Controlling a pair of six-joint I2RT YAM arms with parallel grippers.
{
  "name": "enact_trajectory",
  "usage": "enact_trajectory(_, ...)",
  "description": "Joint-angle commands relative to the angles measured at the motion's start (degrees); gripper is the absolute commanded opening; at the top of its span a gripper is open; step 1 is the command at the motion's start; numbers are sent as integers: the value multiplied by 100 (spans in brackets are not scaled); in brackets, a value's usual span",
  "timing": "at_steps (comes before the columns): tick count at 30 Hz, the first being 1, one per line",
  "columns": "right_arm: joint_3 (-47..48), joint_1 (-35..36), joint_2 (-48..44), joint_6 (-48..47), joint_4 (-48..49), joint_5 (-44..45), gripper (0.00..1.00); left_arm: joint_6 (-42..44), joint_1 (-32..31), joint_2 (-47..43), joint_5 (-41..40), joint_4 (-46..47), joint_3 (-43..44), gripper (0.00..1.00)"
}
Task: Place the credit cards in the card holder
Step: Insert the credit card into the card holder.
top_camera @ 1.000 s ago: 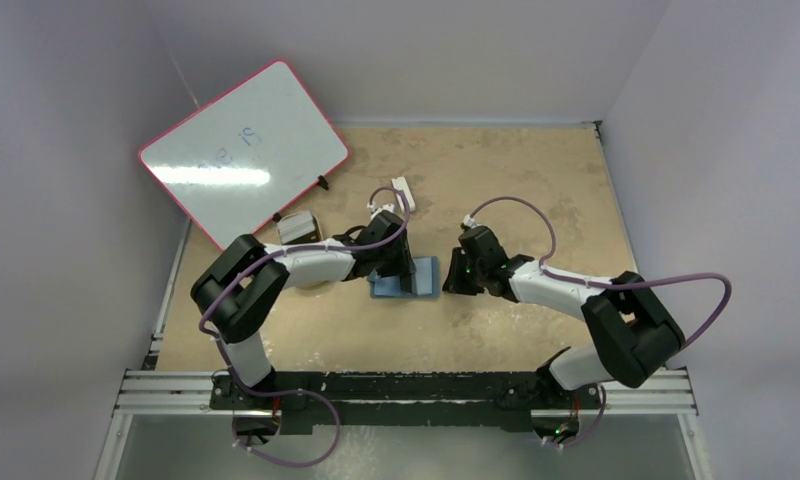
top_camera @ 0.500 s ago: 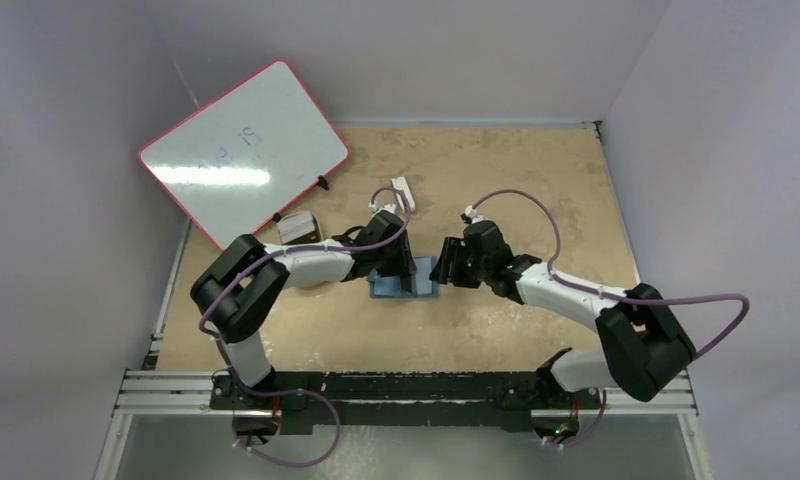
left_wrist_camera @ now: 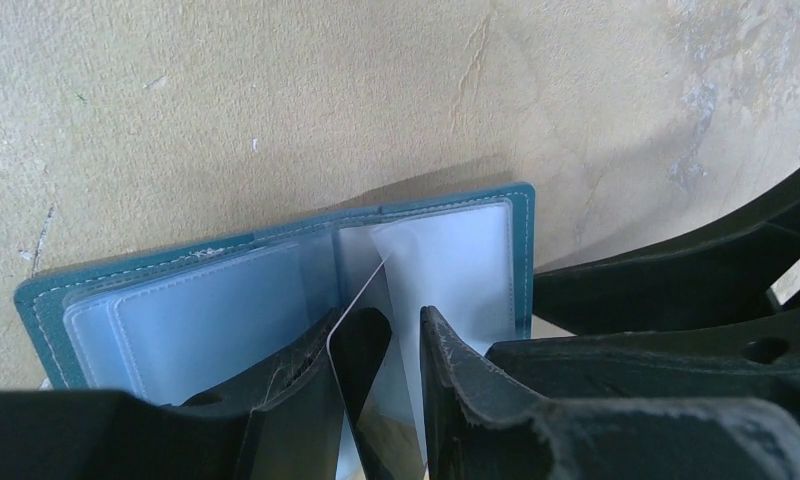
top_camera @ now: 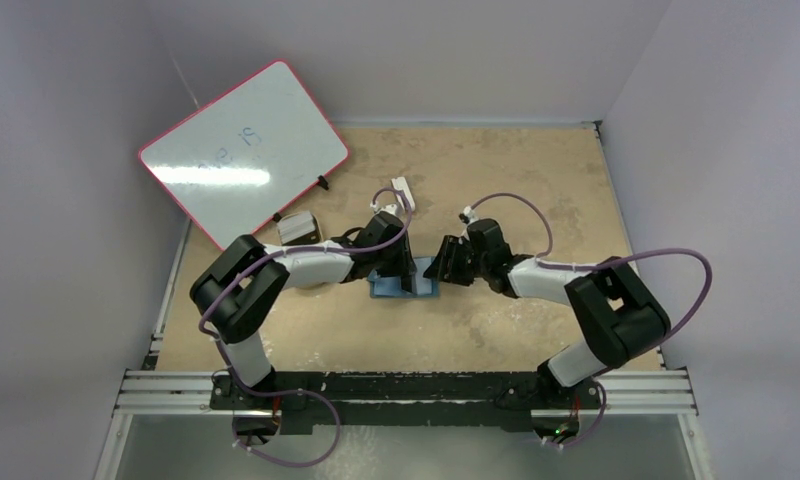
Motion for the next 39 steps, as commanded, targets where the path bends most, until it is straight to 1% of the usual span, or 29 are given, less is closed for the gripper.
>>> enact_trajectory(1, -175, 8, 139, 120, 637, -390, 47, 160, 1, -28, -16, -46, -185, 31)
enact_trajectory(6, -316, 6, 299, 222, 901, -521, 36, 131, 0, -48, -12, 65, -228, 31)
enact_trajectory(11, -396, -3, 370, 340, 982, -402, 16, 80, 1, -221, -144, -40, -228, 33)
enact_trajectory(15, -474, -6, 415, 433, 1056, -381, 4, 121, -2, -372, -398, -364, -148, 35)
enact_trajectory(17, -485, -6, 398, 429, 1039, -336, 0, 136, 1, -421, -576, -483, -138, 35)
enact_trajectory(24, -522, -7, 388, 395, 1003, -264, 0, 222, -1, -382, -801, -761, -6, 36)
enact_trajectory(27, -521, -1, 382, 369, 964, -216, 0, 240, 2, -493, -854, -832, 7, 37)
enact_trajectory(35, -522, -2, 423, 360, 970, -226, 0, 260, 10, -735, -988, -1035, -81, 34)
enact_trajectory(39, -505, -4, 399, 332, 862, -192, 0, 336, 16, -718, -1004, -1147, -75, 23)
